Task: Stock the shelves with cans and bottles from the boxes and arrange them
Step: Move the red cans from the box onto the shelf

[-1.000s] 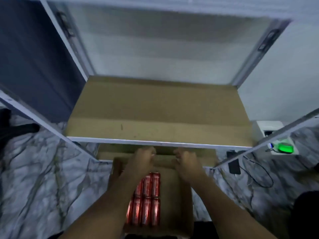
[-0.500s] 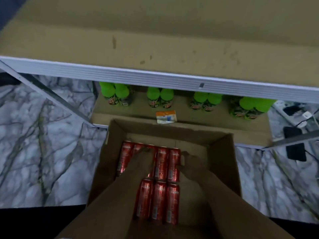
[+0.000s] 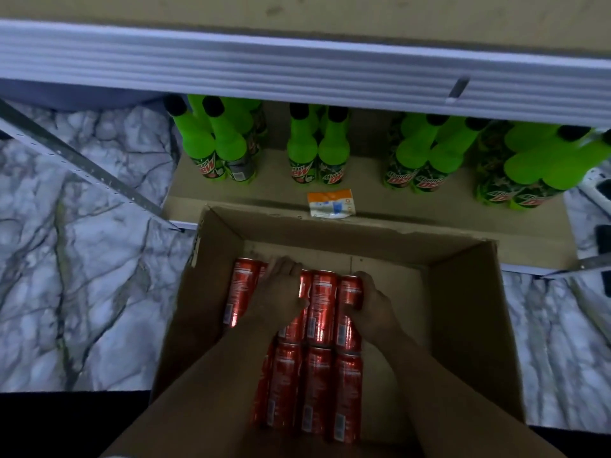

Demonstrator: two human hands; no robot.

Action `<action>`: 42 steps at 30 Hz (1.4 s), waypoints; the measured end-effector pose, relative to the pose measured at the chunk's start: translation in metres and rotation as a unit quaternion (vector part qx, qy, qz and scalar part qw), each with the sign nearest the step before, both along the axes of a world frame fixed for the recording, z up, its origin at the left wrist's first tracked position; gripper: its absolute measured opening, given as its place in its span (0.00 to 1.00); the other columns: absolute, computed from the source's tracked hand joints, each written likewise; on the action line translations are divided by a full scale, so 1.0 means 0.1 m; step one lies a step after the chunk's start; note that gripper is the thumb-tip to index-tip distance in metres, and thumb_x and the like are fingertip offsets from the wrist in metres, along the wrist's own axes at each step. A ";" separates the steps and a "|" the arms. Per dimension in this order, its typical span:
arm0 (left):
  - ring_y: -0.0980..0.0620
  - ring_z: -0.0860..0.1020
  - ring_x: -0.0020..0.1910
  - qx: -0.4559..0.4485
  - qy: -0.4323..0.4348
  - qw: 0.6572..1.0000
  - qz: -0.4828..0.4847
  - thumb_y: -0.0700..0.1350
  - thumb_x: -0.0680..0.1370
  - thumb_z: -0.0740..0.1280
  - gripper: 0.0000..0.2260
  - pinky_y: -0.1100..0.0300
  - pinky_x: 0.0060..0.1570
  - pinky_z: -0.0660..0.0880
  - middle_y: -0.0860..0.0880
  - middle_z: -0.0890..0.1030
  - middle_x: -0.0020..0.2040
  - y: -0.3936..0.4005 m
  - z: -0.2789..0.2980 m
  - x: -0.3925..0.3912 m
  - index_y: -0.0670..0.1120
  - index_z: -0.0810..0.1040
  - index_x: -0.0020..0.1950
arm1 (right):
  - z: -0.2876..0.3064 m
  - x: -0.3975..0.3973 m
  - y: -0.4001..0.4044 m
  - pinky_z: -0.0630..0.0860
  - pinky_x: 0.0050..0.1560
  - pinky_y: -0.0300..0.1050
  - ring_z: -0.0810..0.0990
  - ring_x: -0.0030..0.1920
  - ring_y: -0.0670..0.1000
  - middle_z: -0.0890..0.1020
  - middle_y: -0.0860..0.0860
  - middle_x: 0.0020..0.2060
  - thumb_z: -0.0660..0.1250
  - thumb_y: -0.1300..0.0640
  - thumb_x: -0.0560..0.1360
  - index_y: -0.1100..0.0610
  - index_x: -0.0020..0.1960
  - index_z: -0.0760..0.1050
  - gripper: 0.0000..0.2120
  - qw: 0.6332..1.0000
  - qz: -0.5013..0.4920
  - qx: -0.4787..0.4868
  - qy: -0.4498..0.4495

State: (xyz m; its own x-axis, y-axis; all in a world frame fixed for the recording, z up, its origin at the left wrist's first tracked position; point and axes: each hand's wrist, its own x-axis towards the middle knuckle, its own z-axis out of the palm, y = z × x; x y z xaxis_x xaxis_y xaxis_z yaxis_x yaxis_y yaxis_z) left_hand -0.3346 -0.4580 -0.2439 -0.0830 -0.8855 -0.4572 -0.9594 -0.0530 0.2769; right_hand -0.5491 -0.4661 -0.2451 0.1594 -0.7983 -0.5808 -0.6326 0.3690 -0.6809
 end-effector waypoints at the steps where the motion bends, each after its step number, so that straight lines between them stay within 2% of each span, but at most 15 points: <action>1: 0.45 0.54 0.82 0.000 0.024 1.000 0.018 0.53 0.79 0.70 0.35 0.48 0.81 0.53 0.45 0.61 0.81 0.03 0.04 -0.03 0.45 0.60 0.81 | 0.01 0.00 0.03 0.73 0.36 0.29 0.81 0.44 0.41 0.80 0.42 0.46 0.71 0.56 0.77 0.46 0.65 0.65 0.21 1.000 -0.009 -0.005 -0.006; 3: 0.47 0.55 0.82 -0.023 0.087 0.993 0.075 0.51 0.79 0.72 0.35 0.50 0.80 0.57 0.47 0.60 0.81 0.13 0.10 -0.09 0.46 0.60 0.80 | 0.07 0.00 0.11 0.77 0.39 0.31 0.82 0.44 0.39 0.81 0.41 0.47 0.71 0.56 0.77 0.44 0.64 0.65 0.21 0.999 -0.017 -0.024 -0.016; 5: 0.50 0.58 0.80 -0.062 0.123 0.986 0.095 0.48 0.79 0.72 0.32 0.54 0.78 0.61 0.51 0.59 0.80 0.28 0.20 -0.21 0.47 0.62 0.79 | 0.10 -0.01 0.19 0.81 0.48 0.38 0.82 0.49 0.39 0.81 0.41 0.50 0.71 0.56 0.77 0.43 0.66 0.65 0.23 0.998 -0.030 -0.049 -0.023; 7: 0.54 0.61 0.77 -0.080 0.175 0.974 0.118 0.41 0.80 0.71 0.29 0.61 0.75 0.62 0.54 0.58 0.79 0.40 0.19 -0.28 0.49 0.63 0.79 | 0.13 -0.02 0.26 0.80 0.55 0.45 0.80 0.55 0.41 0.79 0.41 0.55 0.71 0.55 0.77 0.39 0.67 0.64 0.25 0.997 -0.038 -0.070 -0.024; 9: 0.56 0.62 0.76 -0.091 0.197 0.968 0.125 0.37 0.79 0.70 0.28 0.60 0.75 0.64 0.56 0.59 0.78 0.43 0.22 -0.33 0.49 0.67 0.77 | 0.16 -0.01 0.33 0.78 0.60 0.50 0.77 0.60 0.44 0.77 0.44 0.60 0.71 0.53 0.77 0.37 0.69 0.63 0.27 0.995 -0.045 -0.089 -0.029; 14: 0.57 0.63 0.76 -0.128 0.224 0.955 0.148 0.34 0.77 0.70 0.28 0.56 0.76 0.65 0.58 0.64 0.76 0.50 0.51 -0.42 0.51 0.70 0.75 | 0.46 -0.04 0.48 0.70 0.64 0.44 0.69 0.66 0.43 0.69 0.44 0.68 0.71 0.53 0.77 0.40 0.73 0.62 0.30 0.990 -0.063 -0.126 -0.025; 17: 0.58 0.63 0.76 -0.147 0.245 0.947 0.147 0.34 0.77 0.70 0.28 0.59 0.76 0.62 0.57 0.65 0.76 0.50 1.02 -0.49 0.50 0.71 0.75 | 0.88 -0.10 0.51 0.73 0.65 0.48 0.70 0.67 0.45 0.68 0.44 0.70 0.71 0.55 0.76 0.40 0.73 0.62 0.31 0.988 -0.066 -0.139 -0.019; 21: 0.59 0.63 0.76 -0.172 0.277 0.936 0.131 0.35 0.78 0.70 0.25 0.69 0.74 0.58 0.57 0.66 0.76 0.44 1.91 -0.57 0.48 0.73 0.74 | 1.72 -0.20 0.51 0.71 0.60 0.40 0.69 0.61 0.35 0.68 0.42 0.67 0.71 0.53 0.77 0.40 0.72 0.64 0.28 0.983 -0.075 -0.162 -0.046; 24: 0.58 0.67 0.74 -0.199 0.301 0.926 0.107 0.34 0.77 0.71 0.24 0.67 0.74 0.62 0.55 0.69 0.74 0.37 2.66 -0.65 0.46 0.74 0.72 | 2.46 -0.30 0.47 0.72 0.58 0.36 0.71 0.61 0.33 0.69 0.36 0.61 0.71 0.51 0.77 0.35 0.69 0.63 0.27 0.973 -0.077 -0.207 -0.060; 27: 0.67 0.63 0.74 -0.209 0.306 0.924 0.092 0.37 0.77 0.72 0.25 0.72 0.73 0.59 0.61 0.66 0.73 0.30 3.46 -0.72 0.49 0.73 0.73 | 3.23 -0.41 0.39 0.78 0.61 0.45 0.73 0.63 0.39 0.70 0.36 0.62 0.73 0.55 0.75 0.30 0.66 0.63 0.31 0.967 -0.085 -0.230 -0.068; 30: 0.61 0.66 0.74 -0.219 0.312 0.922 0.064 0.42 0.79 0.71 0.22 0.61 0.74 0.65 0.59 0.68 0.74 0.21 4.22 -0.82 0.51 0.73 0.73 | 4.00 -0.56 0.32 0.77 0.63 0.55 0.74 0.66 0.46 0.72 0.40 0.65 0.74 0.56 0.74 0.36 0.68 0.66 0.30 0.961 -0.081 -0.253 -0.079; 34: 0.55 0.69 0.74 -0.244 0.336 0.908 0.051 0.45 0.78 0.73 0.21 0.50 0.73 0.68 0.56 0.71 0.72 0.07 5.17 -0.98 0.50 0.76 0.71 | 5.03 -0.76 0.20 0.75 0.65 0.60 0.76 0.67 0.52 0.74 0.46 0.67 0.74 0.59 0.74 0.44 0.71 0.68 0.29 0.953 -0.081 -0.266 -0.124; 37: 0.54 0.71 0.72 -0.274 0.357 0.892 0.029 0.47 0.77 0.74 0.22 0.49 0.71 0.70 0.57 0.73 0.71 -0.04 5.88 -1.11 0.50 0.77 0.71 | 5.79 -0.93 0.14 0.76 0.64 0.60 0.77 0.66 0.54 0.74 0.49 0.68 0.75 0.63 0.74 0.48 0.71 0.68 0.30 0.946 -0.092 -0.273 -0.150; 39: 0.54 0.73 0.70 -0.300 0.364 0.882 0.003 0.47 0.77 0.76 0.22 0.50 0.70 0.72 0.57 0.74 0.70 -0.10 6.34 -1.20 0.50 0.77 0.70 | 6.29 -1.07 0.11 0.77 0.63 0.58 0.78 0.64 0.53 0.75 0.48 0.67 0.76 0.59 0.74 0.48 0.71 0.69 0.29 0.940 -0.095 -0.287 -0.156; 42: 0.56 0.75 0.68 -0.325 0.391 0.861 -0.026 0.46 0.75 0.78 0.22 0.53 0.68 0.74 0.57 0.75 0.69 -0.17 6.99 -1.33 0.48 0.80 0.68 | 7.02 -1.27 0.10 0.82 0.56 0.49 0.81 0.60 0.51 0.77 0.43 0.64 0.77 0.59 0.73 0.44 0.68 0.71 0.28 0.932 -0.101 -0.300 -0.176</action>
State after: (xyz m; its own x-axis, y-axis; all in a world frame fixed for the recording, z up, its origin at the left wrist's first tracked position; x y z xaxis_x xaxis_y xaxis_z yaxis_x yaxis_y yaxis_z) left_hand -0.4678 -0.4747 0.4554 -0.1870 -0.9189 0.3475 -0.4634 0.3944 0.7935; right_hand -0.6756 -0.4565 0.4570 0.0668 -0.9969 0.0405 -0.2897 -0.0582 -0.9553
